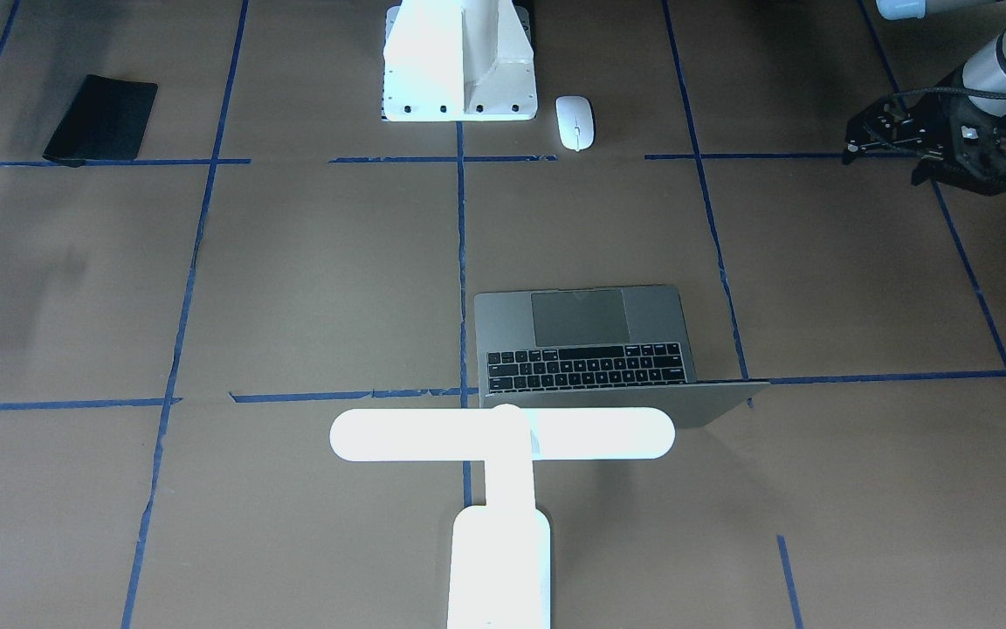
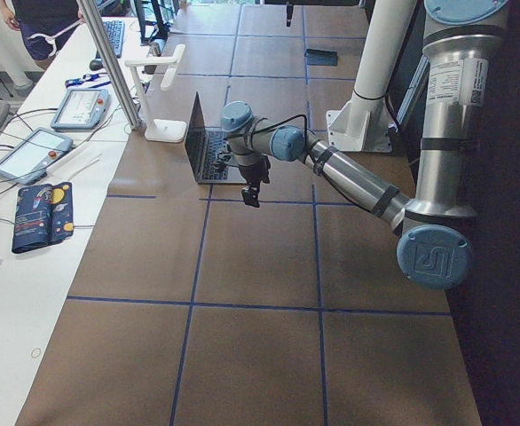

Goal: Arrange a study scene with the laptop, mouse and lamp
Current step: 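Reach the right gripper to the black mouse pad and grasp it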

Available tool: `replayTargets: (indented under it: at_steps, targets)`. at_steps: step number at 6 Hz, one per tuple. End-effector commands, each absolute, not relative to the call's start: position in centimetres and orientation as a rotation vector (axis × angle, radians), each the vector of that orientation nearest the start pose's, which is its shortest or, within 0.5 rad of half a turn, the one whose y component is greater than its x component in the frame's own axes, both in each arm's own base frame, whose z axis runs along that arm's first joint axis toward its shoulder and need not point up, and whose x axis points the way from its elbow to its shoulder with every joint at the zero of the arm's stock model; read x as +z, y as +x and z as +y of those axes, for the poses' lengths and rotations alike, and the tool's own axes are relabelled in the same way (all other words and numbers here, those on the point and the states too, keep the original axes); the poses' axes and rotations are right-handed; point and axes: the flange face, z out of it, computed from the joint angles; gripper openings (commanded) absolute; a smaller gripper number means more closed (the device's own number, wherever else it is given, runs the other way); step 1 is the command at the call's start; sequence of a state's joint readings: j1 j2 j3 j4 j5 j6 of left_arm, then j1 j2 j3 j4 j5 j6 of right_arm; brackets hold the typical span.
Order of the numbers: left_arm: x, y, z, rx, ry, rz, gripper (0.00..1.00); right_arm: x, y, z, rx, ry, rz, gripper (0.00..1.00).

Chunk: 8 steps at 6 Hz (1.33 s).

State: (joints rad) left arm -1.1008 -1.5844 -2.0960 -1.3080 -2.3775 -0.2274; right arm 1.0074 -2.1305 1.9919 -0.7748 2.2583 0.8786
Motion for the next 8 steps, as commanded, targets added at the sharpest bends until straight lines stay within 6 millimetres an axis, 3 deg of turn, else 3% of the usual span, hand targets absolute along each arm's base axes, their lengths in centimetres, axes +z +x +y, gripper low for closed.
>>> replayTargets:
  at_steps: [1,4,5,7,8]
  targets:
    - [42.2,15.2,-43.8,0.304,-0.006,0.82,1.0,58.7,-12.6,-24.6,0.097,0.024,-0.896,1.0]
    - [42.1,15.2,-43.8,0.309,0.004,0.822,1.0,61.5,-17.9,-20.8,0.102,0.004,-0.831,1.0]
    - [42.0,15.2,-43.8,0.309,0.007,0.822,1.0,63.8,-18.7,-19.8,0.088,0.01,-0.782,1.0]
    - [41.4,15.0,-43.5,0.314,0.02,0.825,1.0,66.8,-18.1,-18.5,0.079,0.008,-0.833,0.99]
    - [41.2,15.0,-43.5,0.315,0.023,0.826,1.0,66.7,-18.3,-18.3,0.075,0.002,-0.845,0.97]
